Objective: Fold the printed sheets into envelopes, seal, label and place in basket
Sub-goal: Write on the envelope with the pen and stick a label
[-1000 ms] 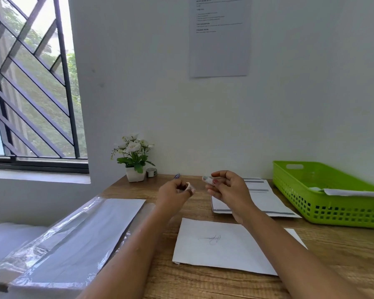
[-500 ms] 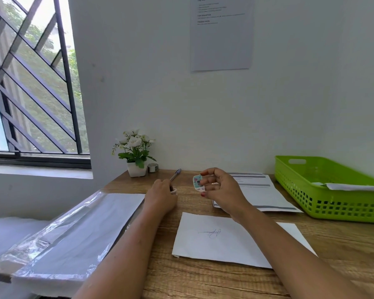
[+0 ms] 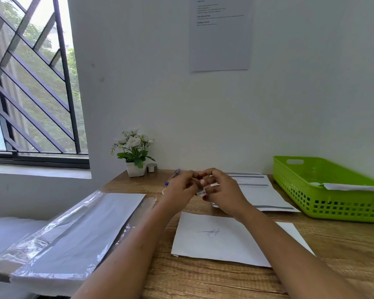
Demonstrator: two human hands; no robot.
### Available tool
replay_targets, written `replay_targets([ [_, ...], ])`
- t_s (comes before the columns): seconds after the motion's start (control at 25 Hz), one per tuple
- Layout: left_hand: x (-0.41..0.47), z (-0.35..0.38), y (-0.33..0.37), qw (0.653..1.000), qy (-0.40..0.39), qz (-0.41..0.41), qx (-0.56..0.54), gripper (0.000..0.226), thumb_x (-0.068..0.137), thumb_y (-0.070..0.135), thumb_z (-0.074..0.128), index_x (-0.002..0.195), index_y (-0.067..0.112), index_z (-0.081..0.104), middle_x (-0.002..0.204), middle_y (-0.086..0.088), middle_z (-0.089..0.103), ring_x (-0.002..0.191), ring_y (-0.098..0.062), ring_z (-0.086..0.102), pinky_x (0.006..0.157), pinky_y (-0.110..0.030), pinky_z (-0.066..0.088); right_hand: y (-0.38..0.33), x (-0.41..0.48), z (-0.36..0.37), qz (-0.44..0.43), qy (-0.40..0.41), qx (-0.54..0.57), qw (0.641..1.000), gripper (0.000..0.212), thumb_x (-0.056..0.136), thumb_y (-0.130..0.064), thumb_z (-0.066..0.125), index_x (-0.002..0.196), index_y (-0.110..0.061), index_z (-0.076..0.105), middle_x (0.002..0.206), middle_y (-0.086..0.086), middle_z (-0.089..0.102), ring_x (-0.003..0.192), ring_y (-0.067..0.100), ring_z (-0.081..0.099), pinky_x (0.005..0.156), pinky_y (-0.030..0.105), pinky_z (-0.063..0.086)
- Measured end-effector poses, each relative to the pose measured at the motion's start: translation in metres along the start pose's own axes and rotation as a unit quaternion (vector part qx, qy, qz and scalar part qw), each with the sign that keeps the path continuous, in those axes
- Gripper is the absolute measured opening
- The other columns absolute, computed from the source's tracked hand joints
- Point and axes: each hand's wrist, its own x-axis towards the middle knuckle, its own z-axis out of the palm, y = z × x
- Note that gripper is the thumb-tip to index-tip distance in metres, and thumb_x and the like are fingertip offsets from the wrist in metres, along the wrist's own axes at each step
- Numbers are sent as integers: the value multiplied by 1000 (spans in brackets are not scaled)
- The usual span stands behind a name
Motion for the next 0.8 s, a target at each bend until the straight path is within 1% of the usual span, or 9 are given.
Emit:
replay_targets([
  [0.04,-1,1,-1,1000,3,-5,-17,13,87,8,60,91,20,63,73,9,62,62,5,57,58,-11,45,0,0,0,-5,-4,-1,1000,54,69,16,67,112,-16,61,92,3,66,86,25,69,71,29,56],
  [0.08,-1,1,-2,999,6,-18,-37,15,85,4,61,92,17,64,74,6,64,63,1,59,61,-17,49,1,0,0,-8,-5,-5,1000,54,69,16,66,111,-17,61,92,2,66,86,24,69,67,24,55],
  [0.16,0,1,-4,995,0,-50,-85,15,84,1,63,95,12,64,76,1,66,68,-9,62,64,-25,54,2,0,-1,-11,-4,-11,1000,55,70,17,61,110,-19,61,94,2,65,86,23,69,61,17,50],
  [0.28,0,3,-4,978,2,-100,-181,20,84,-3,63,100,8,63,84,-8,68,73,-14,65,64,-24,55,4,2,-1,-11,-2,1,1000,50,74,12,52,110,-22,61,100,1,65,78,15,64,58,11,45],
  [0.4,1,3,-1,961,8,-117,-249,24,81,-6,65,100,9,62,88,-10,69,74,-16,68,63,-26,55,5,4,-1,-21,9,31,999,35,82,0,63,108,-23,62,99,-6,66,79,8,66,65,13,48],
  [0.52,-1,4,1,958,9,-111,-265,25,81,-5,65,97,15,62,95,-11,69,81,-20,68,65,-28,55,7,5,-3,-26,33,47,998,33,79,-6,73,106,-22,62,100,-9,65,84,6,69,69,15,54],
  [0.6,-1,5,1,958,16,-113,-263,23,84,-2,63,95,18,62,100,-15,68,85,-23,68,67,-31,56,8,6,-4,-19,52,55,997,36,78,-4,74,105,-23,61,103,-5,64,83,7,69,70,14,55],
  [0.68,-1,7,1,956,19,-122,-266,19,87,0,61,93,18,61,99,-16,67,84,-25,69,67,-34,57,9,7,-4,-13,65,46,997,38,78,0,72,104,-25,60,104,-2,64,83,9,69,71,16,56],
  [0.8,0,7,3,949,9,-142,-283,12,90,3,56,90,15,59,89,-12,69,72,-24,71,59,-30,57,10,10,-5,-6,81,49,995,38,80,2,70,105,-24,60,100,1,65,84,12,68,68,16,55],
])
